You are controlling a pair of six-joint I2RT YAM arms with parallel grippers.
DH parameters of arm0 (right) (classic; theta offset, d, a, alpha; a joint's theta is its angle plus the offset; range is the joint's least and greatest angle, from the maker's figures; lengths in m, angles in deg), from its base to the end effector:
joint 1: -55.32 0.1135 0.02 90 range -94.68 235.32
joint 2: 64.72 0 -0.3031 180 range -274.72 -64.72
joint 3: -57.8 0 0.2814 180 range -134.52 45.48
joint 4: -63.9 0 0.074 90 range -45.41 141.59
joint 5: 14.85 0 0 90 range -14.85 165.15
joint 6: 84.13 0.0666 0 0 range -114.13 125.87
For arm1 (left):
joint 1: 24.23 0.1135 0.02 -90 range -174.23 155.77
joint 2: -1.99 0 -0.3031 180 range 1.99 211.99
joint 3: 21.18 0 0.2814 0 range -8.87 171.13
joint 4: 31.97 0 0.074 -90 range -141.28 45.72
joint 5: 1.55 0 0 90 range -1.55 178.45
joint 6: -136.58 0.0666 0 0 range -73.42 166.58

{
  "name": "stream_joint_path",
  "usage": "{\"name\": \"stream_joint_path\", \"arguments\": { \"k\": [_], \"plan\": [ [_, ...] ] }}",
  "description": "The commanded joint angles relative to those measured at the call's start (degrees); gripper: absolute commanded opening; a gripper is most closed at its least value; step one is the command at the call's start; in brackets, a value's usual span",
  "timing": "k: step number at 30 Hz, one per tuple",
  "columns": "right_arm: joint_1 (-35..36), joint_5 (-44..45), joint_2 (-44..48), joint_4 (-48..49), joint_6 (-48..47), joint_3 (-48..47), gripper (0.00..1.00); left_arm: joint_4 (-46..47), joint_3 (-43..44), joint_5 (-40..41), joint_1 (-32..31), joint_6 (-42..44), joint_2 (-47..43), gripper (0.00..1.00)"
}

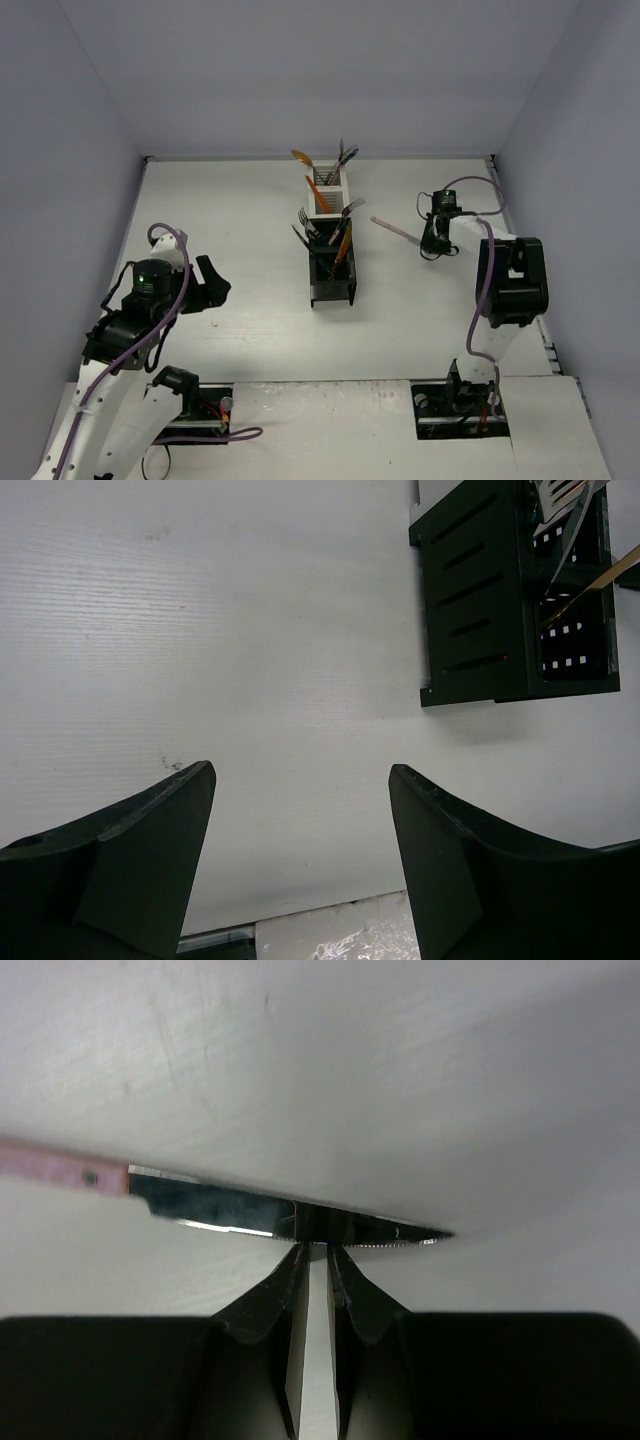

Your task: Sort the eating utensils into containers

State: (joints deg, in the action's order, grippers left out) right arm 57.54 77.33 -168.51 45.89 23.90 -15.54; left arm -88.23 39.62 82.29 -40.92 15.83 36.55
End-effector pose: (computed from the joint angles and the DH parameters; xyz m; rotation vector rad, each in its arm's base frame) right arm 0.4278 0.0140 0.1601 0.3500 2.3936 0.1160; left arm 0.1361 -0.0483 0.3397 -0.1969 2.1418 -0.6050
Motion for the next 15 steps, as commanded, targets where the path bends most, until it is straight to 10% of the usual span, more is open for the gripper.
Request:
{"name": "stream_joint_path", "arguments": {
  "k": [1,15],
  "plan": [
    [-2.0,3.6,-4.6,0.1,-1.8,-7.9,0.11,1.7,0.7,0.0,0.5,0.7,1.5,0.67],
    [-1.6,-0.6,-12.5,0.1,0.2,-26.2,0.22,2.4,2.1,0.9,0.5,2.4,4.3,0.67]
  ]
}}
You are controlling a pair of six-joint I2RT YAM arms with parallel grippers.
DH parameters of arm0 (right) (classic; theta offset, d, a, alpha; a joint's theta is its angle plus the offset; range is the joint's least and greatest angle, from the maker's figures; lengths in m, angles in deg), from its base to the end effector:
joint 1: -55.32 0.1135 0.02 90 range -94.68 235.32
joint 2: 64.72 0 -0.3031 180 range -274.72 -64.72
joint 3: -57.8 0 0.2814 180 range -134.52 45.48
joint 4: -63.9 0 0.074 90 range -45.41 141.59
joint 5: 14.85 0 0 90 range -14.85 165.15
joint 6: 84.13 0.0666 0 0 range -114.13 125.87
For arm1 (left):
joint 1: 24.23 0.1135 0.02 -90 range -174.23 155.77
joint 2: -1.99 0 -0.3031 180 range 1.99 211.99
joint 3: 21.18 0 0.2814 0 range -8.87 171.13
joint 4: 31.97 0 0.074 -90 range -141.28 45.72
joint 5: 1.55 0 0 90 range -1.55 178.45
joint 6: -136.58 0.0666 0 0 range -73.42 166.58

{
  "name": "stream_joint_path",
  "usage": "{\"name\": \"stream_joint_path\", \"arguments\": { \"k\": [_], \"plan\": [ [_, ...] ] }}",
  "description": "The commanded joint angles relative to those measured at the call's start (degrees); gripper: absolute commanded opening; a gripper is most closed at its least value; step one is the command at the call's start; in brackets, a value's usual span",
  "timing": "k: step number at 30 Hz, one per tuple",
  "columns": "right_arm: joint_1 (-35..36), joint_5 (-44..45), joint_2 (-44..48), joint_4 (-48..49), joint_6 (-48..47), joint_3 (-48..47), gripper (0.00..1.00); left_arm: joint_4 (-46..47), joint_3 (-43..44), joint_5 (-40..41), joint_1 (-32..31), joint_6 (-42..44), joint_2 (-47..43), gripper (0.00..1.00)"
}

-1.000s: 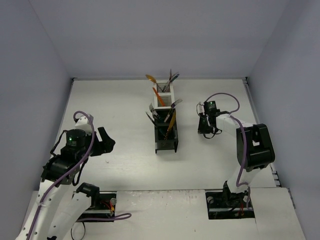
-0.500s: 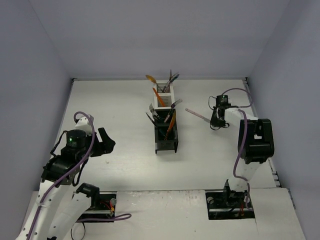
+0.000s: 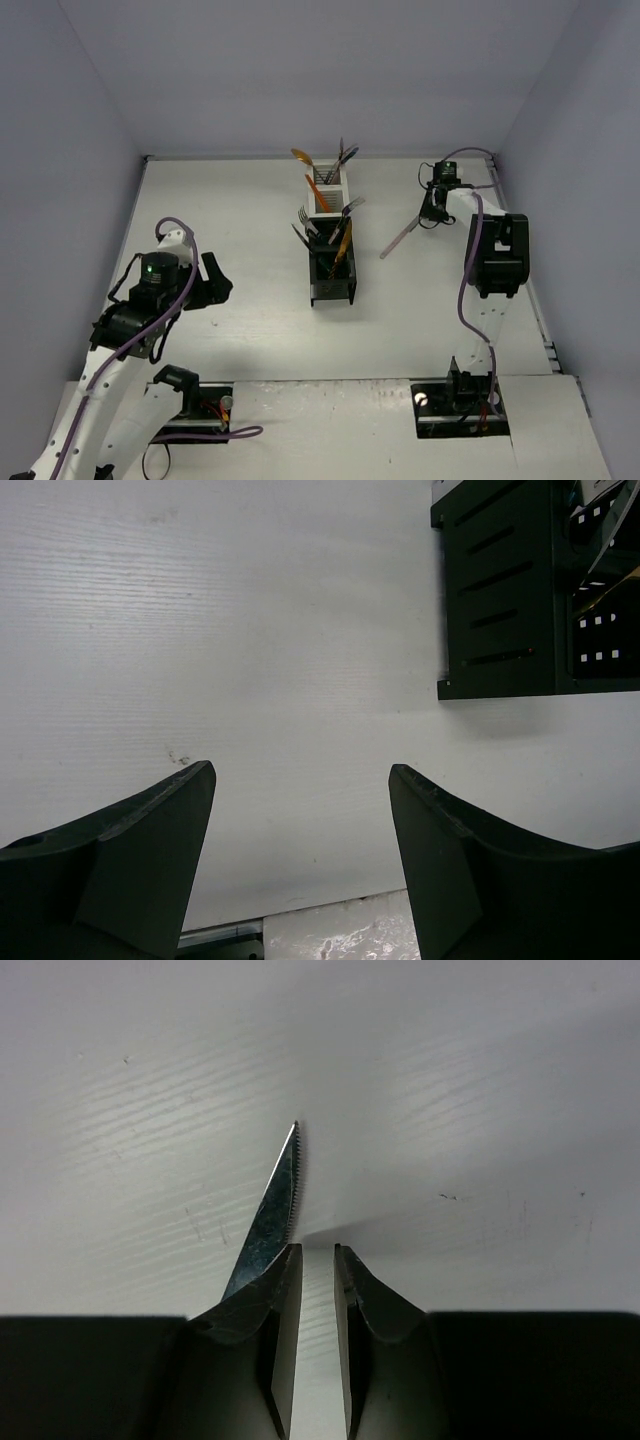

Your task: Sort the eating utensils into containers

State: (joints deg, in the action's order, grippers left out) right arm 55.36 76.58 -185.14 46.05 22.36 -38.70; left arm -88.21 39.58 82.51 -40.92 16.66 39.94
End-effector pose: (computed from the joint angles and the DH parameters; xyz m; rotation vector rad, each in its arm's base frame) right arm 0.5355 -0.0013 0.1671 0.3421 2.2769 0.1197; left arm 0.1488 -0.0518 0.3317 -0.1931 2.2001 -0.5752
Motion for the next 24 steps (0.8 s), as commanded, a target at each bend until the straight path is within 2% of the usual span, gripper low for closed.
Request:
{"name": "stream_joint_path", "arguments": {
  "k": [1,2,4,6,11,17,24],
  "plan": [
    [1.4,1.7,5.9,-0.2,2.7,-2.8,0.29,2.3,2.3,0.7,0.5,1.6,1.0,0.67],
    [1.4,1.7,5.9,-0.2,2.8,-2.8,0.29,2.3,2.4,0.7,0.5,1.6,1.0,0.67],
    [3.2,3.9,8.9,-0.2,4.9,-1.0,0.50,2.5,2.5,0.7,0.5,1.7,1.1,0.67],
    [4.6,5.2,10.5,-0.6,6.5,0.7,0.63,2.7,2.4,0.5,0.5,1.7,1.1,0.67],
    [8.8,8.1,10.8,-2.3,10.4,3.9,0.78,3.9,1.5,-0.5,0.5,1.6,0.9,0.68],
    [13.2,15.1,8.8,-4.3,15.1,5.9,0.80,4.4,0.8,-0.8,0.4,2.0,0.1,0.68],
    [13.5,17.6,7.2,-5.0,18.5,7.7,0.74,4.3,0.1,-1.5,-0.2,1.7,-1.4,0.68]
  ]
}}
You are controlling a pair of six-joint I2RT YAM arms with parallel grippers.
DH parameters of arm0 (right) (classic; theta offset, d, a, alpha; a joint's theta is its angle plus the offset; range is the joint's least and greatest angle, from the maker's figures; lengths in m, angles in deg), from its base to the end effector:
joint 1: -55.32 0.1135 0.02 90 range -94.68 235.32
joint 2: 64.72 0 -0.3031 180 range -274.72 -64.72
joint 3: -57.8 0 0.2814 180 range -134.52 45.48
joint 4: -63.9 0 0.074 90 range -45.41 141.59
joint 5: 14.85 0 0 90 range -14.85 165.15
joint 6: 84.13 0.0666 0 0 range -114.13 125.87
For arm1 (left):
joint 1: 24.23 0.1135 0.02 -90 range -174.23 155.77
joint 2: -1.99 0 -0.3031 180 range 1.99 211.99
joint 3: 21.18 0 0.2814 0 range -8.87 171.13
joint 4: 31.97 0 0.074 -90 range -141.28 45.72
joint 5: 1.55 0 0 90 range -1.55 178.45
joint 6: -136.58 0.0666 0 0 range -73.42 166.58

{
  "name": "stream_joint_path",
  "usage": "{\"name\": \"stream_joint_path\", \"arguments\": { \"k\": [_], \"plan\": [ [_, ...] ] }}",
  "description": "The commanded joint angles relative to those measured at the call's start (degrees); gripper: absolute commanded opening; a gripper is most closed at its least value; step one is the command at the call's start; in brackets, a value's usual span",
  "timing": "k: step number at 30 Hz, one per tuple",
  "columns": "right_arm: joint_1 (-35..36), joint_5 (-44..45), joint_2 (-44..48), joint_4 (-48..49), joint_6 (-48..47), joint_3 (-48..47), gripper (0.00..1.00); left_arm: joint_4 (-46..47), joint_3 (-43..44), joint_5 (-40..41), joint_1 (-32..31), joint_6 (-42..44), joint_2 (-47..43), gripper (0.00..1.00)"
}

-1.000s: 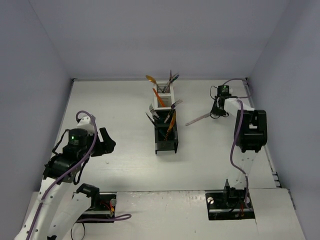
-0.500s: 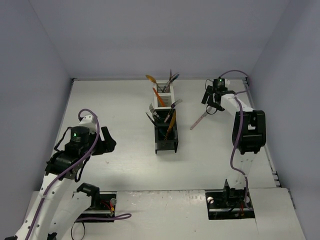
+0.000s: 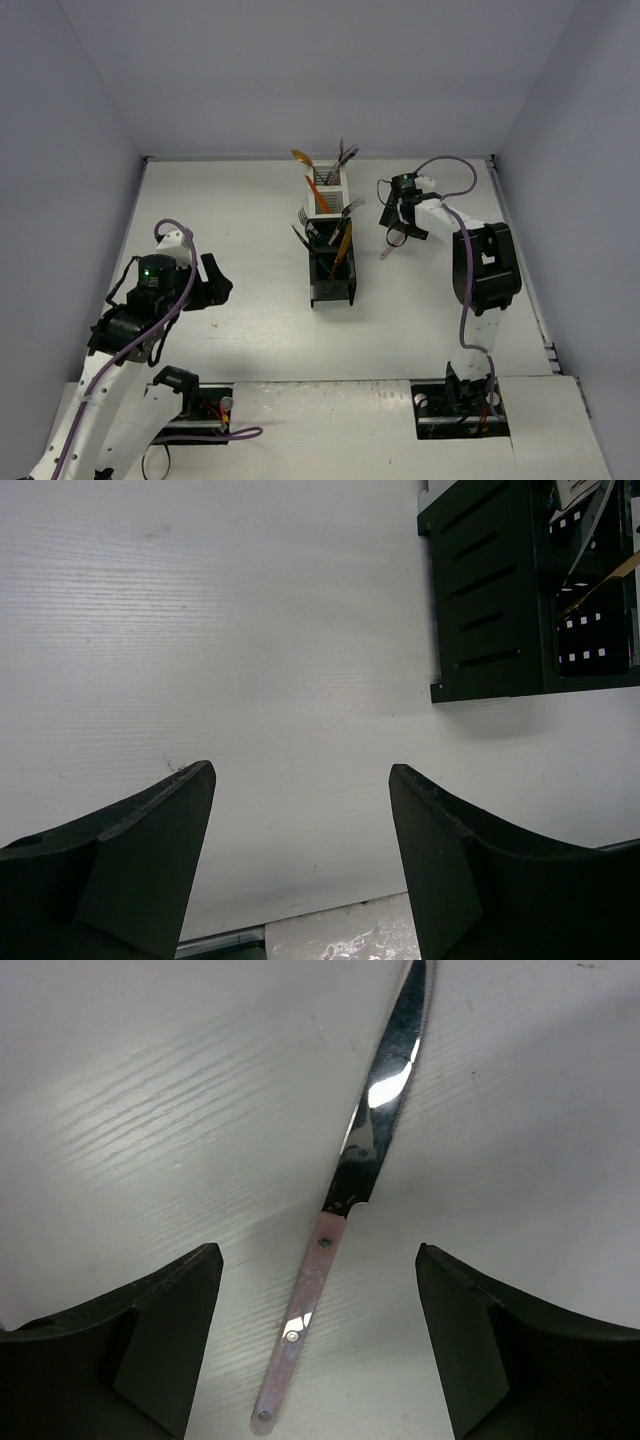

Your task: Sort the eating utensils into containers

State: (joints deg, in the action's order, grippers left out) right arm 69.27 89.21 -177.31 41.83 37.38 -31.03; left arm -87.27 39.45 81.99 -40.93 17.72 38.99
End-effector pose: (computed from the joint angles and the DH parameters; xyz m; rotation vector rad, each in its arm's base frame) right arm 0.4800 0.1026 0.1805 0.4728 2.2943 0.1007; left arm 0.1463 -0.0517 0.3351 -0.1623 2.1707 -0.5833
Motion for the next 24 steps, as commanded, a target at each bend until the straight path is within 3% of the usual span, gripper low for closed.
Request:
{"name": "stream_joint_path", "arguments": {
  "k": [1,11,13,15,18,20,24],
  "plan": [
    [-0.4,5.1,-1.0,-1.0,3.6,0.1,0.73,3.4,0.1,-1.1,-0.3,0.6,-0.6,0.68],
    [-0.4,2.7,-5.0,-1.5,5.5,1.3,0.58,3.4,-0.9,-1.0,-1.2,0.4,-2.0,0.67],
    [-0.2,2.4,-5.3,-1.5,5.7,1.6,0.50,3.4,-0.9,-1.0,-1.4,0.4,-2.3,0.68],
    [0.0,2.4,-5.7,-1.5,5.9,1.9,0.29,3.3,-1.1,-0.8,-1.5,0.5,-2.5,0.68],
    [0.1,1.9,-6.2,-1.6,6.4,2.4,0.06,3.4,-1.1,-0.4,-1.9,0.8,-2.5,0.68],
    [0.2,1.8,-6.0,-1.6,6.4,2.8,0.00,3.4,-0.8,-0.2,-2.1,1.2,-2.4,0.68],
    [0.2,1.7,-4.1,-1.5,5.1,2.4,0.00,3.4,-0.5,0.3,-2.5,1.5,-2.3,0.68]
  ]
}}
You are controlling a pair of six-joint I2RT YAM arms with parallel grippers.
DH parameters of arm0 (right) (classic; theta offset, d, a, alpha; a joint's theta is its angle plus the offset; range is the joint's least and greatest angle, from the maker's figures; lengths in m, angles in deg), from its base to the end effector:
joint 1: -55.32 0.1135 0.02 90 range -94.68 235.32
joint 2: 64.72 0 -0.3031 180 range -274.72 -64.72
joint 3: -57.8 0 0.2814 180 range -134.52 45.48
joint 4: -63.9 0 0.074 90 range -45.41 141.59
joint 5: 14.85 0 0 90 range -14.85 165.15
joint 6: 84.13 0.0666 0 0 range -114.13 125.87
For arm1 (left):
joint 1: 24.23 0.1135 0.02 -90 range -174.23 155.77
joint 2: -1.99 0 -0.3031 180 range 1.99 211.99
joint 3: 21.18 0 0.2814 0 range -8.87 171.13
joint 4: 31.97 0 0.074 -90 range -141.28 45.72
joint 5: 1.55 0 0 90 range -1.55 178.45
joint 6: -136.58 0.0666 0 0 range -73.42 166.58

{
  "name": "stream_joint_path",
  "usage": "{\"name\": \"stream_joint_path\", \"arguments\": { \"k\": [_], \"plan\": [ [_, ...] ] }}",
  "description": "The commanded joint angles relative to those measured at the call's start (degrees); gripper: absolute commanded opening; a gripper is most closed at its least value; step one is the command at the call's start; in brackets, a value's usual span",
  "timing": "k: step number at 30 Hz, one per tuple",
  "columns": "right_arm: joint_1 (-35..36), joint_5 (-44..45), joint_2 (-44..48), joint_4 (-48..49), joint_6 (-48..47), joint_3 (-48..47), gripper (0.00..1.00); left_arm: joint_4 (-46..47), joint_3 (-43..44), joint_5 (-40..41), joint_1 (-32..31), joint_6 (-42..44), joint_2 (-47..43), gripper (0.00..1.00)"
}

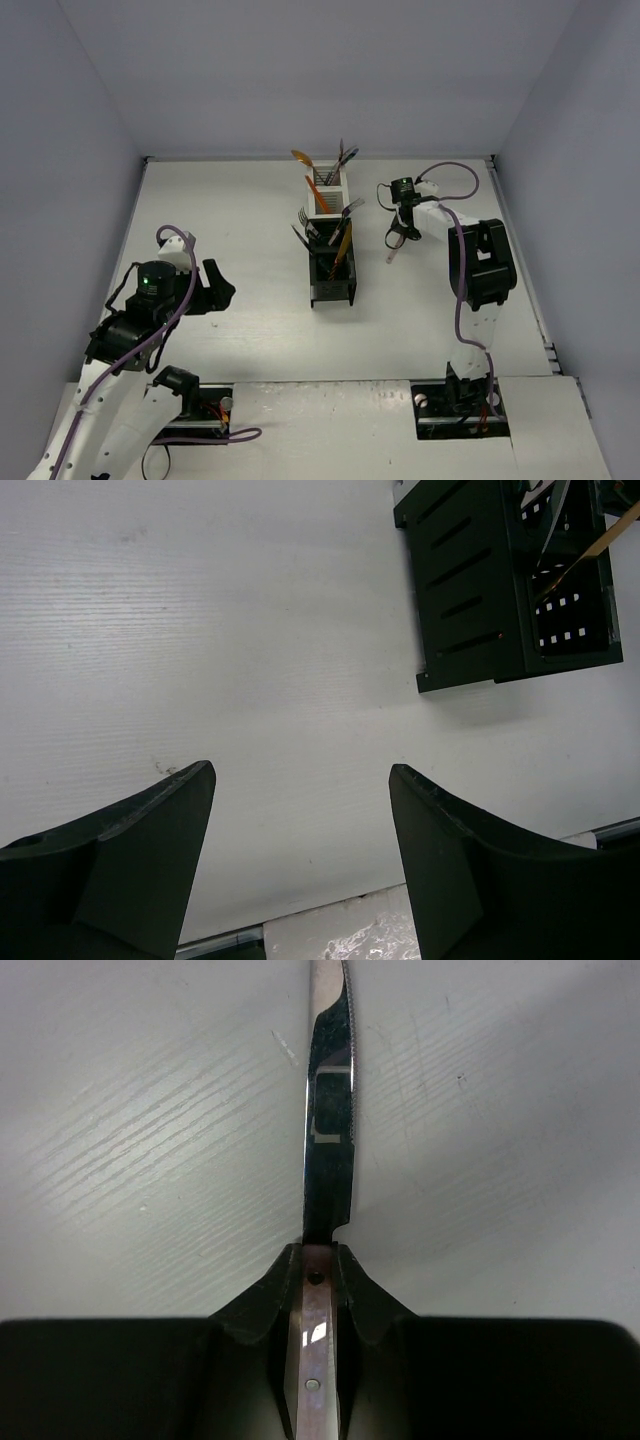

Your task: Sort the eating utensils into containers

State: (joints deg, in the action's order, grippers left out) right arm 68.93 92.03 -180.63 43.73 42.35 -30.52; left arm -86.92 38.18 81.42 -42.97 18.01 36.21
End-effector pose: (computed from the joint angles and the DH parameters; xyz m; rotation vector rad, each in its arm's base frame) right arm 0.4851 0.0975 0.1538 0.5993 2.2817 0.0685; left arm 0.1353 -0.0545 0.3339 -0.1078 2.1463 -0.6202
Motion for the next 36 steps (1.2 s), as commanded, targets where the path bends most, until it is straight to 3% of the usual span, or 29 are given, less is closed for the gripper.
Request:
{"name": "stream_joint_path", "arguments": {
  "k": [1,8,14,19,22,26,36],
  "plan": [
    [0.6,-1.1,0.1,-3.3,-0.7,1.7,0.00,3.1,0.9,0.8,-0.5,1.2,0.6,0.68],
    [1.0,-3.9,15.0,0.7,-11.2,4.0,0.00,3.2,1.2,1.6,-0.4,1.4,1.3,0.68],
    [1.5,-11.2,35.6,7.6,-21.4,10.6,0.00,3.4,1.3,6.4,-0.3,2.0,1.0,0.68],
    [2.5,-22.3,53.3,19.2,-28.6,19.7,0.00,3.7,-0.7,8.8,-0.2,2.5,0.3,0.68],
    [4.0,-28.4,59.0,29.0,-31.2,24.4,0.00,4.0,-2.7,9.6,-0.1,3.8,0.0,0.68],
    [5.7,-35.6,61.0,38.1,-33.9,28.4,0.00,6.6,-5.8,9.4,-0.1,5.0,-2.1,0.68],
    [10.6,-49.3,55.3,55.0,-42.0,30.4,0.00,11.6,-8.7,9.5,0.0,7.6,-7.5,0.68]
  ]
}}
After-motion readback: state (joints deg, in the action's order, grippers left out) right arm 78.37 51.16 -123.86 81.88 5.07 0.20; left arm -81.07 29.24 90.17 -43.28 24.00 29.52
